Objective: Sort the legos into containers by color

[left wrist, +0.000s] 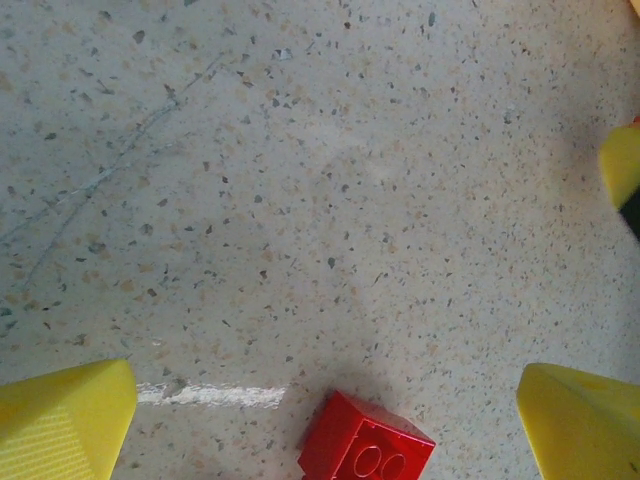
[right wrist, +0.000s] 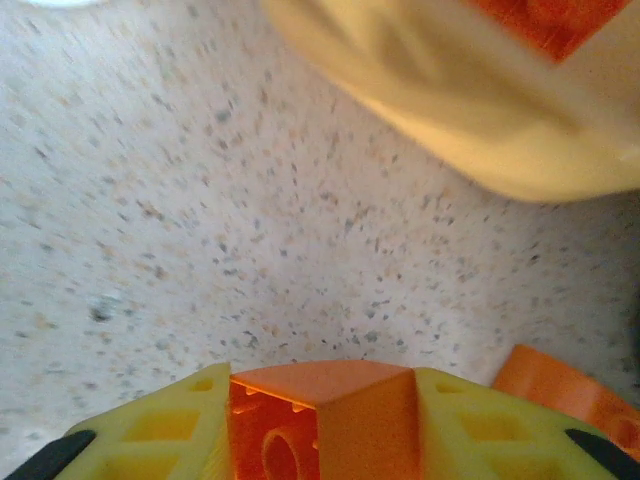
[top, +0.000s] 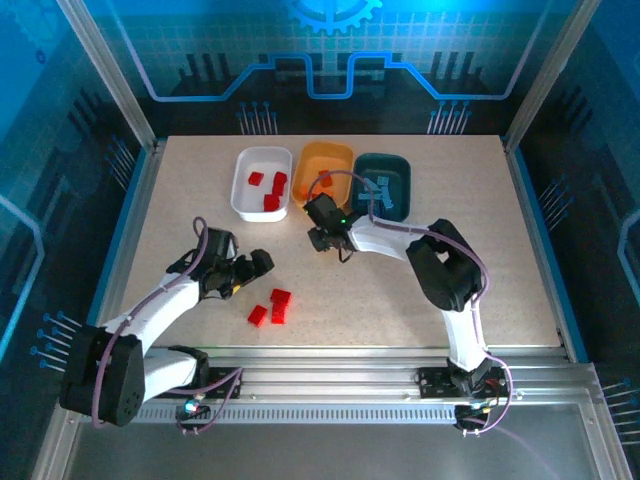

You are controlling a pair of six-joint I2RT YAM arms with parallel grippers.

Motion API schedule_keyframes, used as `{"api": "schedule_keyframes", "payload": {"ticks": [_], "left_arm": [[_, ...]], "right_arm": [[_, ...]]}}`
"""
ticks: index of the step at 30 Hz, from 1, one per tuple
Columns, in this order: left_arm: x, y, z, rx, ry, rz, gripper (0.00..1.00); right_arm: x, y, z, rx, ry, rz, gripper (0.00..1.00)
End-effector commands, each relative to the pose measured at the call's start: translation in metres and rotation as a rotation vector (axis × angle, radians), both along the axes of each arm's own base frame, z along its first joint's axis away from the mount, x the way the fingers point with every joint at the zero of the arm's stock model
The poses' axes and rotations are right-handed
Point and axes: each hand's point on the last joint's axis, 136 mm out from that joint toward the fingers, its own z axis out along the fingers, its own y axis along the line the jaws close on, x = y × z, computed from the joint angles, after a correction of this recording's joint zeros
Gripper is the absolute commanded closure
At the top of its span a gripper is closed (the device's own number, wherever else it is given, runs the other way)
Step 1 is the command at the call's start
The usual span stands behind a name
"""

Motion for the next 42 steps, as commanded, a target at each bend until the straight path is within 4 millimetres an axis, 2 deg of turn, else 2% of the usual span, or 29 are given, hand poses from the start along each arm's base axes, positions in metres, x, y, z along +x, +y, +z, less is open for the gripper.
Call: {"api": "schedule_keyframes", "payload": {"ticks": [1, 3, 6, 11, 13, 16, 18, 20, 23, 28, 29, 32, 35, 38, 42], "left_arm": [[0.001, -0.009, 0.001, -0.047, 0.0, -0.019, 0.01], [0.002, -0.012, 0.001, -0.063, -0.001, -0.022, 0.01], [0.004, -0.019, 0.001, -0.095, 0.001, -0.034, 0.01], [0.013, -0.028, 0.002, -0.152, -0.026, -0.043, 0.01], [0.018, -0.031, 0.005, -0.169, -0.05, -0.047, 0.01], [0.022, -0.032, 0.008, -0.175, -0.07, -0.047, 0.01], [0.024, -0.033, 0.009, -0.177, -0.072, -0.053, 0.01], [0.025, -0.034, 0.01, -0.178, -0.075, -0.061, 0.01], [0.026, -0.035, 0.011, -0.178, -0.075, -0.065, 0.01], [0.026, -0.037, 0.015, -0.191, -0.078, -0.07, 0.01], [0.025, -0.037, 0.016, -0.193, -0.08, -0.071, 0.01], [0.021, -0.038, 0.019, -0.196, -0.087, -0.072, 0.01], [0.015, -0.046, 0.021, -0.192, -0.098, -0.095, 0.01], [0.01, -0.063, 0.028, -0.184, -0.122, -0.154, 0.01], [0.005, -0.076, 0.03, -0.137, -0.136, -0.194, 0.01]], "right_arm": [[0.013, 0.007, 0.056, 0.048, -0.105, 0.007, 0.65], [0.027, 0.004, 0.065, 0.045, -0.125, -0.011, 0.65], [0.056, -0.005, 0.069, 0.055, -0.13, -0.057, 0.64], [0.1, -0.009, 0.055, 0.051, -0.099, -0.112, 0.64], [0.115, -0.009, 0.057, 0.057, -0.109, -0.127, 0.64], [0.134, -0.012, 0.056, 0.056, -0.105, -0.143, 0.63], [0.142, -0.013, 0.047, 0.046, -0.086, -0.145, 0.62], [0.15, -0.015, 0.048, 0.045, -0.085, -0.145, 0.56], [0.154, -0.015, 0.055, 0.046, -0.09, -0.138, 0.42], [0.144, -0.014, 0.09, 0.058, -0.148, -0.125, 0.33], [0.139, -0.015, 0.106, 0.069, -0.17, -0.13, 0.32], [0.115, -0.028, 0.125, 0.092, -0.196, -0.191, 0.29], [0.08, -0.052, 0.119, 0.114, -0.181, -0.302, 0.22], [0.046, -0.073, 0.096, 0.153, -0.129, -0.387, 0.18], [0.015, -0.092, 0.068, 0.131, -0.076, -0.456, 0.15]]}}
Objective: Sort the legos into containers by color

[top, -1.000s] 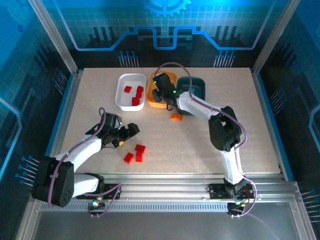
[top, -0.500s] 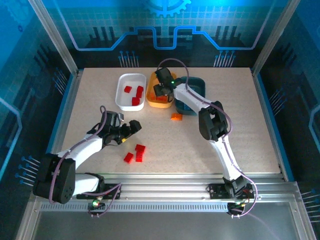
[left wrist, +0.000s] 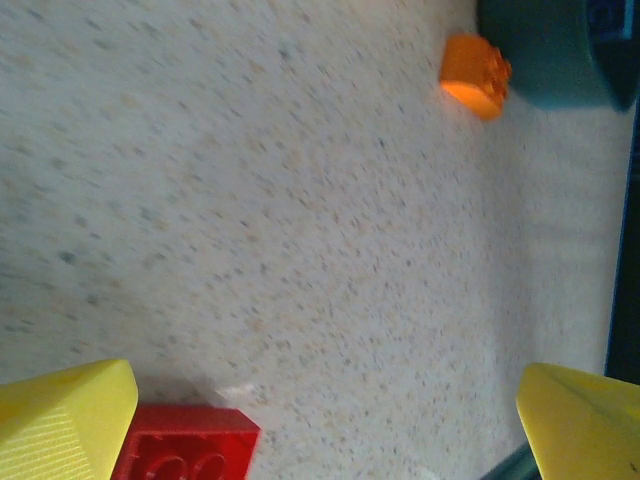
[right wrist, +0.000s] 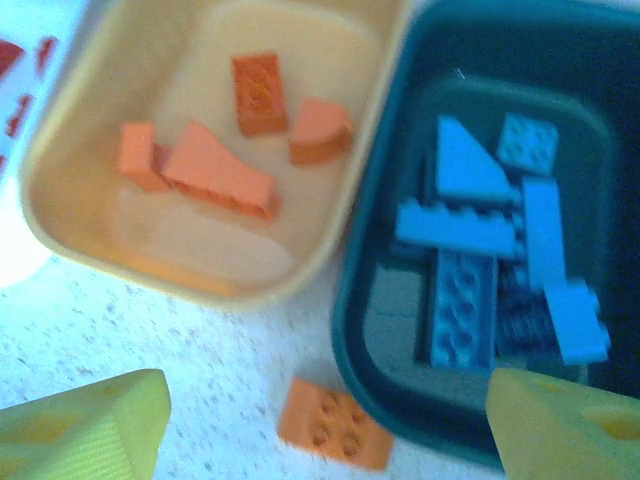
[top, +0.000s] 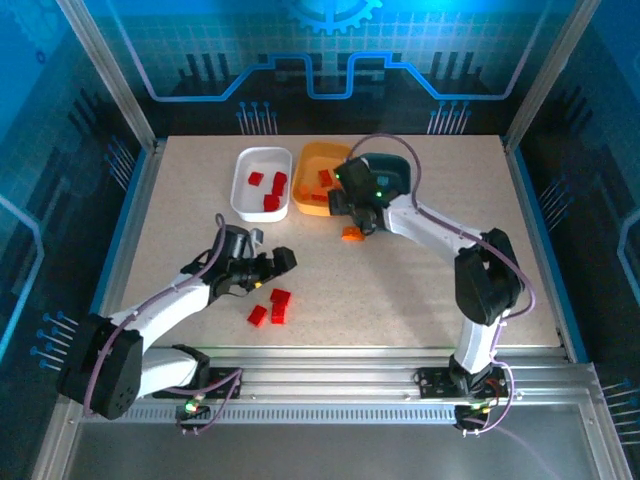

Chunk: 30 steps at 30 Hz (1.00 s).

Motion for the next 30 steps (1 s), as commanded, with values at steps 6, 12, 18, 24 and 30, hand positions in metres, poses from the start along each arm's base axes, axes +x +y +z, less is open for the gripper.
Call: {"api": "schedule_keyframes", "payload": {"ticks": [6, 12, 18, 24, 30], "left_arm": [[-0.002, -0.007, 0.001, 0.006, -0.001, 0.016, 0.01], [-0.007, -0.005, -0.004, 0.012, 0.009, 0.024, 0.01], [-0.009, -0.003, -0.006, 0.018, 0.009, 0.025, 0.01], [-0.009, -0.003, -0.005, 0.024, 0.008, 0.02, 0.01], [-0.007, -0.003, -0.003, 0.036, 0.003, 0.017, 0.01]], "right_arm": [[-0.031, -0.015, -0.059, 0.025, 0.118, -0.14, 0.12], [-0.039, 0.001, -0.088, 0.02, 0.179, -0.123, 0.12], [-0.038, 0.007, -0.104, -0.006, 0.208, -0.147, 0.11], [-0.028, 0.005, -0.116, -0.036, 0.229, -0.181, 0.12], [-0.022, 0.005, -0.126, -0.068, 0.244, -0.229, 0.16]]}}
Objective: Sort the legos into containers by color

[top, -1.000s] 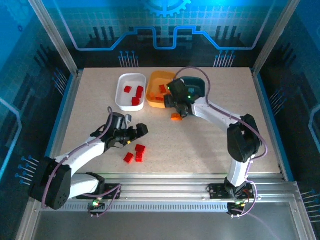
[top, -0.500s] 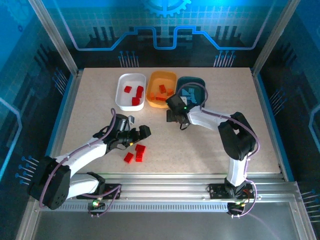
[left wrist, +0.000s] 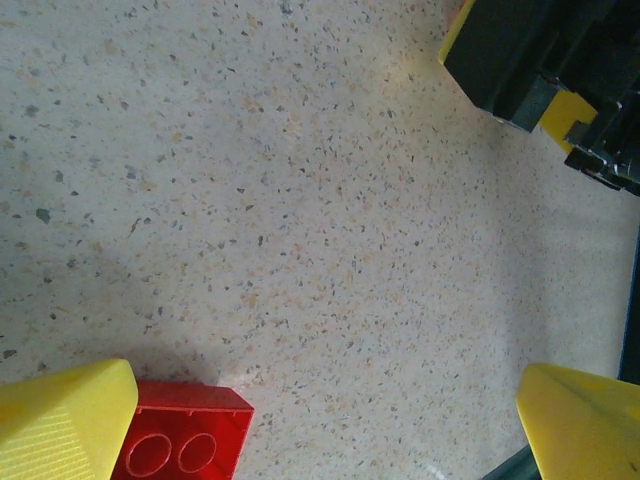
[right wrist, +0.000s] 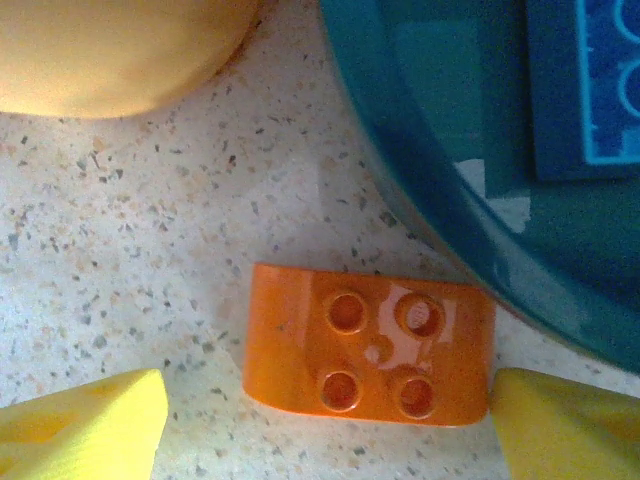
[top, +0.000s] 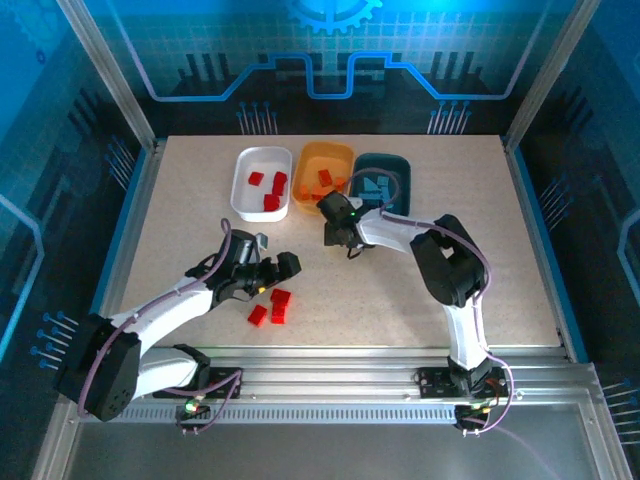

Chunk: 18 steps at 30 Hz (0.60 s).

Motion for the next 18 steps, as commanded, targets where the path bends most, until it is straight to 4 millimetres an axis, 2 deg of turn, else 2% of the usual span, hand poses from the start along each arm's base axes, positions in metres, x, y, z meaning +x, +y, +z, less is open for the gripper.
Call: {"api": "schedule_keyframes", "payload": {"ticks": [1, 18], "left_arm": [[0.001, 0.001, 0.003, 0.02, -0.018, -0.005, 0.01], [0.004, 0.001, -0.006, 0.047, 0.001, -0.009, 0.01]], "right_arm": [[0.001, -0.01, -0.009, -0.055, 0.018, -0.064, 0.16], [0.008, -0.006, -0.029, -0.11, 0.022, -0.067, 0.27]]}}
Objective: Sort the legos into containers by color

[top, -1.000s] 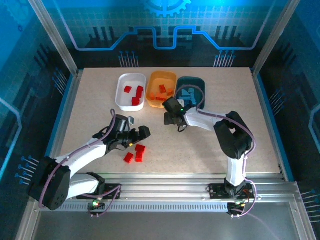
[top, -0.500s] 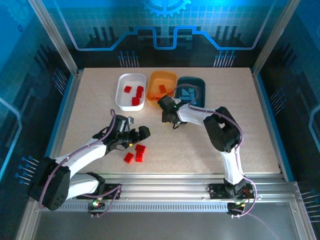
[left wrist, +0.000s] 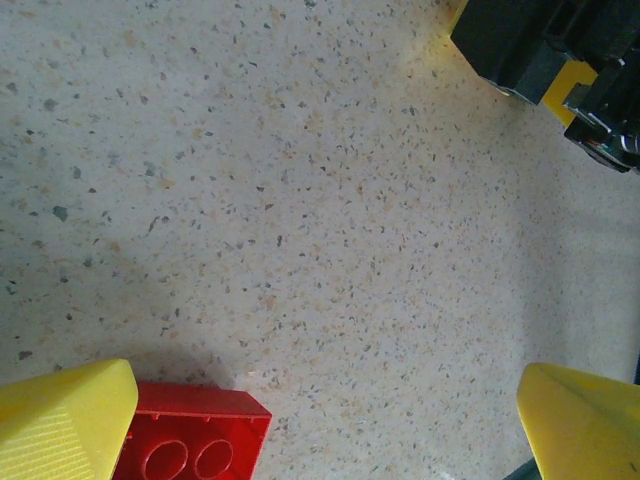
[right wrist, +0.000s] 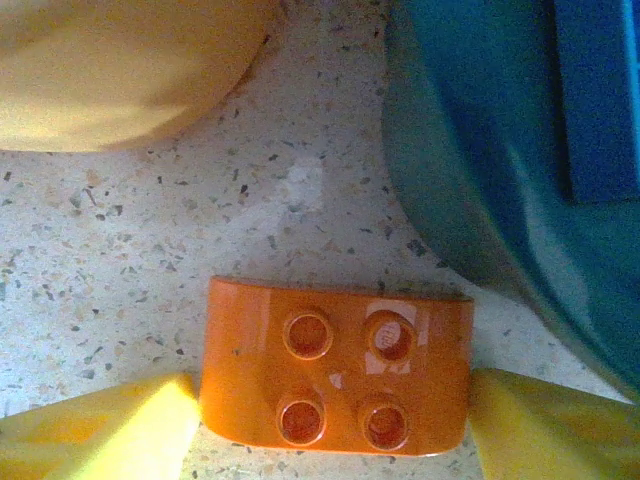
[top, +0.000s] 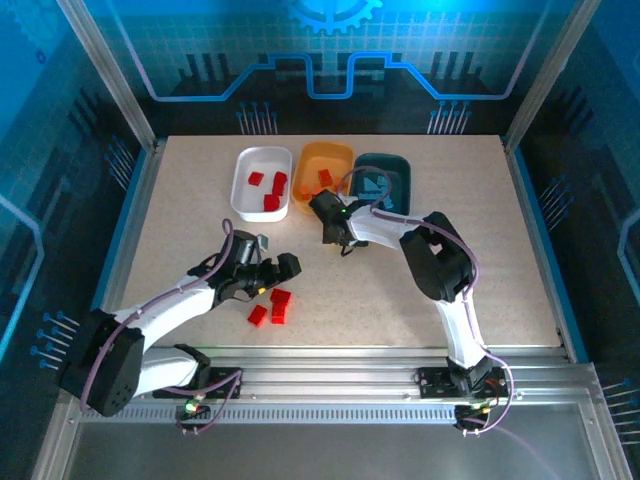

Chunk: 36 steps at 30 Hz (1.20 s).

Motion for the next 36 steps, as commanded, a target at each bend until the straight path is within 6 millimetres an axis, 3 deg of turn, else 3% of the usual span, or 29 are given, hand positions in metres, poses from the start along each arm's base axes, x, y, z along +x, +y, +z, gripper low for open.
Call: {"api": "schedule_keyframes", "payload": {"ticks": [1, 12, 23, 31, 36], "left_arm": [[0.004, 0.0, 0.002, 0.03, -0.019, -0.015, 0.01], [0.009, -0.003, 0.0, 0.033, -0.016, -0.021, 0.01], [0.009, -0.003, 0.001, 0.032, -0.012, -0.02, 0.01], [0.008, 0.007, 0.005, 0.089, -0.012, -0.007, 0.01], [0.005, 0.017, 0.004, 0.147, 0.006, 0.012, 0.01]], "right_arm": [[0.0, -0.012, -0.021, -0.067, 0.01, -0.024, 0.28], [-0.001, 0.001, 0.004, -0.083, -0.079, 0.053, 0.33], [-0.017, 0.018, 0.028, -0.079, -0.141, 0.132, 0.33], [-0.024, 0.03, 0.073, -0.035, -0.224, 0.189, 0.33], [-0.004, 0.036, 0.103, -0.024, -0.279, 0.227, 0.33]]}}
